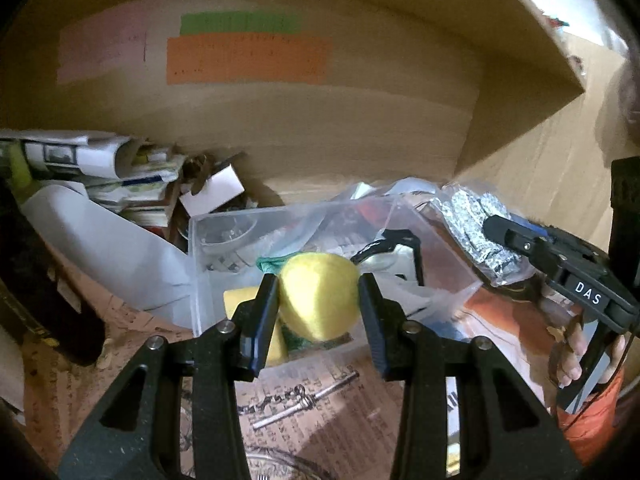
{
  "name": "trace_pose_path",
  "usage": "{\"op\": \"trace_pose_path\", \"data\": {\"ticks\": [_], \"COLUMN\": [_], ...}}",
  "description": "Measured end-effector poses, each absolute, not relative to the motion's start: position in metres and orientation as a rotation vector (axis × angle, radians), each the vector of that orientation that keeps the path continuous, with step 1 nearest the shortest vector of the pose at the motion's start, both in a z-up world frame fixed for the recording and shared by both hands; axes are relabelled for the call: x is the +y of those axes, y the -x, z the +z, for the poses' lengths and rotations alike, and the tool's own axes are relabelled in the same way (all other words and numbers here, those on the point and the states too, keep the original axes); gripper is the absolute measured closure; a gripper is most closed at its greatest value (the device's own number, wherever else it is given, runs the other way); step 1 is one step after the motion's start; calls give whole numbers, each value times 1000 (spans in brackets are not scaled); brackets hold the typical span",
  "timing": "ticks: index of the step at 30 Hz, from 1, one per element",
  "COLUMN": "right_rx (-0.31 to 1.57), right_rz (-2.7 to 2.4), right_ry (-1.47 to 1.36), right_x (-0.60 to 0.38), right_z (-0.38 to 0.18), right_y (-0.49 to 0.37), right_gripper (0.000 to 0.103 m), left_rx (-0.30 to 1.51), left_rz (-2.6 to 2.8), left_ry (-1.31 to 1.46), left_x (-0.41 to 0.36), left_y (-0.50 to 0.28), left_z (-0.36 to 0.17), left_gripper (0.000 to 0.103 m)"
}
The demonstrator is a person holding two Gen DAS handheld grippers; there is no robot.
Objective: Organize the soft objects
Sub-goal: 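Grasp the yellow ball with the left gripper while the right gripper grasps the silver glitter pouch, then release the ball into the clear box while the right gripper drops the pouch in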
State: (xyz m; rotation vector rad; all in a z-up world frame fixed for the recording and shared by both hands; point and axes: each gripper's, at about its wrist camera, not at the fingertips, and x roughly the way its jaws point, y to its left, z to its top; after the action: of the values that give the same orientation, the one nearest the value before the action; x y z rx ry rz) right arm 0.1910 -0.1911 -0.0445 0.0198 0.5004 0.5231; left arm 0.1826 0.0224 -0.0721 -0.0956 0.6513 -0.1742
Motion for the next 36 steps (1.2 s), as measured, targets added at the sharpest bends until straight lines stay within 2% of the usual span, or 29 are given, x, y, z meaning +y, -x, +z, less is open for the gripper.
{"op": "trace_pose_path", "data": {"ticks": [14, 19, 21, 23, 27, 31, 36], "right_rx": [633, 673, 683, 688, 649, 595, 541], "right_rz": [535, 523, 514, 509, 493, 498, 487], "right_ry": [64, 101, 120, 133, 165, 181, 142], "right_x": [-158, -154, -153, -151, -149, -151, -164], "right_z": [-87, -94, -96, -97, -90, -77, -58], "right_y": [-240, -244, -243, -244, -235, -222, -202], "right_gripper": [78, 76, 72, 58, 41, 18, 13], "left_rx": [770, 783, 775, 763, 733, 693, 643], "left_rz": [-170, -167, -166, -167, -163, -150, -146], "left_ry": [89, 54, 44, 38, 37, 39, 45], "left_x": [19, 12, 10, 9, 10, 10, 11], "left_y": [-223, -222, -220, -216, -208, -195, -176], "left_z": [-110, -111, -109, -105, -95, -81, -66], "left_gripper": [63, 55, 49, 45, 36, 23, 6]}}
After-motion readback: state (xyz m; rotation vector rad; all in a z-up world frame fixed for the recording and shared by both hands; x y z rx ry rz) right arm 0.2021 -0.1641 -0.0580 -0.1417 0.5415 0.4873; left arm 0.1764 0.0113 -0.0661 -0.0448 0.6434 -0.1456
